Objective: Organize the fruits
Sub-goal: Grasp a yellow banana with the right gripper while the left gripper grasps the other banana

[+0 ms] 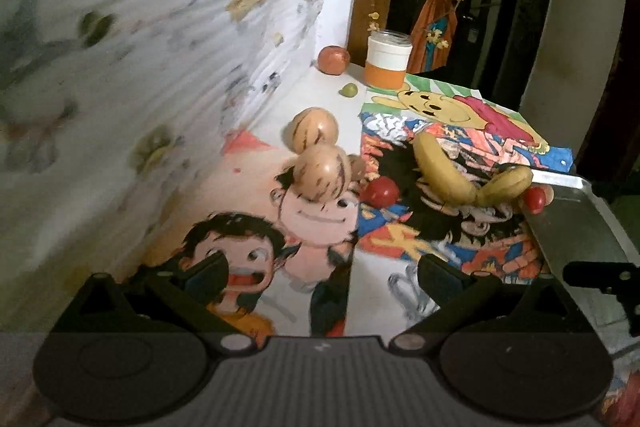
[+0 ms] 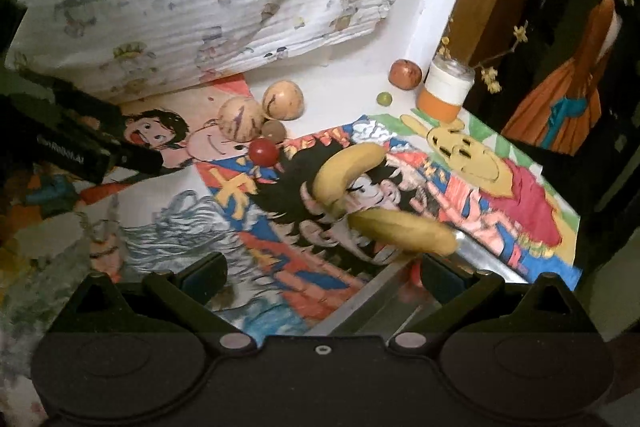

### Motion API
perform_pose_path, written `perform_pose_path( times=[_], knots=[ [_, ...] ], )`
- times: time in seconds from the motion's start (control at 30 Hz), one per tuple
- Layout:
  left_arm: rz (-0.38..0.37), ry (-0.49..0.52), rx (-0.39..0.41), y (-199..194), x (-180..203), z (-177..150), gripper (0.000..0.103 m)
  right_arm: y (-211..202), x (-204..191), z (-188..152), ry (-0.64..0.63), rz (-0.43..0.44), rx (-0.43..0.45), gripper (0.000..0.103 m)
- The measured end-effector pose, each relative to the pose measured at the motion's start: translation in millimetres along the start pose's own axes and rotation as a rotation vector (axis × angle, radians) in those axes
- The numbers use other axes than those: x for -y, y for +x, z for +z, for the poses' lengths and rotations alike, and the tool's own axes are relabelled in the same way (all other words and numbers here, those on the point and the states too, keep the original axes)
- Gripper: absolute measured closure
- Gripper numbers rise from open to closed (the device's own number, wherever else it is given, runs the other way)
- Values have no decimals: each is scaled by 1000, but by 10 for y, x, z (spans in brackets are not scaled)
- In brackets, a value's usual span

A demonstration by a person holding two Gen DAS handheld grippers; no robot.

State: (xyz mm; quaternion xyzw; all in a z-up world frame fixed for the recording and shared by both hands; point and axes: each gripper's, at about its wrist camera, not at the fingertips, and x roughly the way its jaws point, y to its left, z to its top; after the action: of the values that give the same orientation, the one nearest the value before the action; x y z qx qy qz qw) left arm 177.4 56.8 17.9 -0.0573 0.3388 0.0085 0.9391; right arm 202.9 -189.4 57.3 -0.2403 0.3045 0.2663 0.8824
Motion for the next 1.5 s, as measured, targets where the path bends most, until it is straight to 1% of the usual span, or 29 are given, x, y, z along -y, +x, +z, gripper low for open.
perform_pose_path(
  times=[0.17,0.33,0.47,0.57,0.63,0.77,0.87,0.9,0.97,1.03,1.17,1.23,1.27,1.33,1.43,1.47,1.5],
  knots=[
    [-31,22,8,151,166,193,0,136,240,30,-95,-14,40,1],
    [-93,38,24,330,361,425,0,294,424,71,-215,-8,50,1],
    [-158,24,15,558,489,625,0,441,472,80,-344,-13,41,6],
    [-194,-11,-16,781,554,747,0,553,502,83,-406,-5,21,10],
    [-221,-40,-44,916,579,807,0,627,540,93,-418,9,8,12],
    [-234,-35,-76,1153,648,878,1,772,566,101,-454,35,-23,14],
    [-231,-22,-102,1290,708,907,8,864,564,88,-476,44,-43,17],
    [-228,-24,-112,1337,718,914,12,885,563,82,-478,46,-47,18],
    [-225,-34,-128,1416,723,922,14,927,563,80,-475,50,-53,21],
    [-222,-48,-140,1489,716,925,20,966,577,86,-473,49,-55,24],
    [-226,-38,-155,1579,750,926,24,1038,597,107,-490,55,-66,25],
    [-226,-26,-181,1650,780,932,32,1062,624,136,-493,67,-75,27],
    [-228,-20,-193,1678,790,933,33,1077,639,149,-494,78,-80,27],
    [-225,-7,-189,1694,809,946,40,1101,660,170,-498,99,-87,29],
    [-232,-8,-199,1719,815,963,46,1115,675,184,-506,136,-95,39],
    [-229,-6,-200,1727,816,967,48,1114,672,181,-509,145,-97,41],
    [-225,-1,-200,1733,819,969,53,1112,668,177,-512,156,-99,46]
  ],
)
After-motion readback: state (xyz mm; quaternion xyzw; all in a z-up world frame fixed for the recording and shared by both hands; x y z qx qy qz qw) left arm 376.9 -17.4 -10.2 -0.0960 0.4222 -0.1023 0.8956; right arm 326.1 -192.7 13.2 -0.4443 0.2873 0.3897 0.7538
